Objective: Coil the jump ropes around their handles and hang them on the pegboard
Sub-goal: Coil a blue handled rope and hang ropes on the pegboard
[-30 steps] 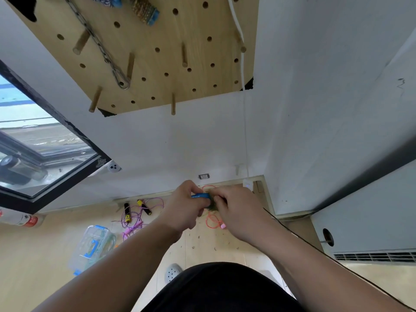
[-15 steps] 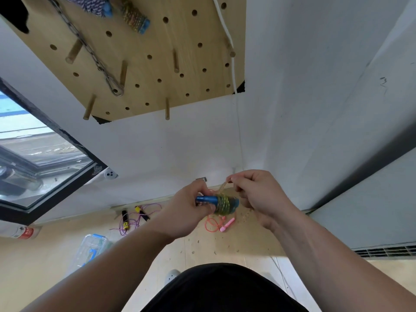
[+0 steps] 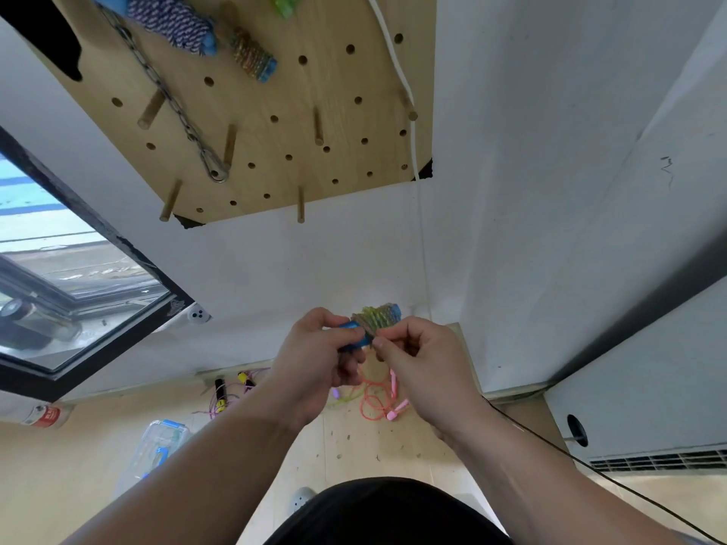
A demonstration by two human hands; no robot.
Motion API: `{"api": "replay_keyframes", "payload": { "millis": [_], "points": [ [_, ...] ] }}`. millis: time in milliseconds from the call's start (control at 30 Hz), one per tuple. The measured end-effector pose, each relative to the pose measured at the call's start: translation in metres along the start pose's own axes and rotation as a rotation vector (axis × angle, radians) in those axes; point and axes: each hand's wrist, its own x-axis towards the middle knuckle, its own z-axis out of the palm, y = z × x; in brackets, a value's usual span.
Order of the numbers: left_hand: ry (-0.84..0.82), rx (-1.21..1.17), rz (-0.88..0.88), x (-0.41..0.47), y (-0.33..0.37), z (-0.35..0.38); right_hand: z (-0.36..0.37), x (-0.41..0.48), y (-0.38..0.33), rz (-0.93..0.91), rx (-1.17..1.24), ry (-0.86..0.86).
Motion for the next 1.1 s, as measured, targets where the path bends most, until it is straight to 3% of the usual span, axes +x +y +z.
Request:
{"api": "replay_keyframes", "payload": {
  "millis": [267,533,633,733,867,1000,1100],
  "points": [
    [-0.087,-0.308,-0.059,-0.011,0.010,0.012,-0.012,-0.006,0.010,-0.074,0.128,-0.011],
    [-0.274,-0.437,-0.074,-0.027,0.013,0.016,-0.032,0.003,0.016,-0.072,0.326,-0.189],
    [-0.378,-0.416,-0.124,-0.032,0.014,0.012,-0.042,0.008,0.021,-0.052,0.340,-0.345],
    [-0.428,-0.309,-0.166,-0.034,0.011,0.007,-0.059,0.014,0.016,-0.091,0.212,-0.563],
    [-0.483,-0.141,-0.201,-0.036,0.006,-0.004,-0.077,0.026,-0.002,-0.124,-0.134,-0.814],
    [-0.528,0.047,-0.196,-0.042,-0.003,-0.009,-0.079,0.048,-0.011,-0.116,-0.478,-0.851],
    [-0.471,0.184,-0.155,-0.041,-0.007,-0.008,-0.070,0.055,-0.019,-0.080,-0.599,-0.903]
  ]
}}
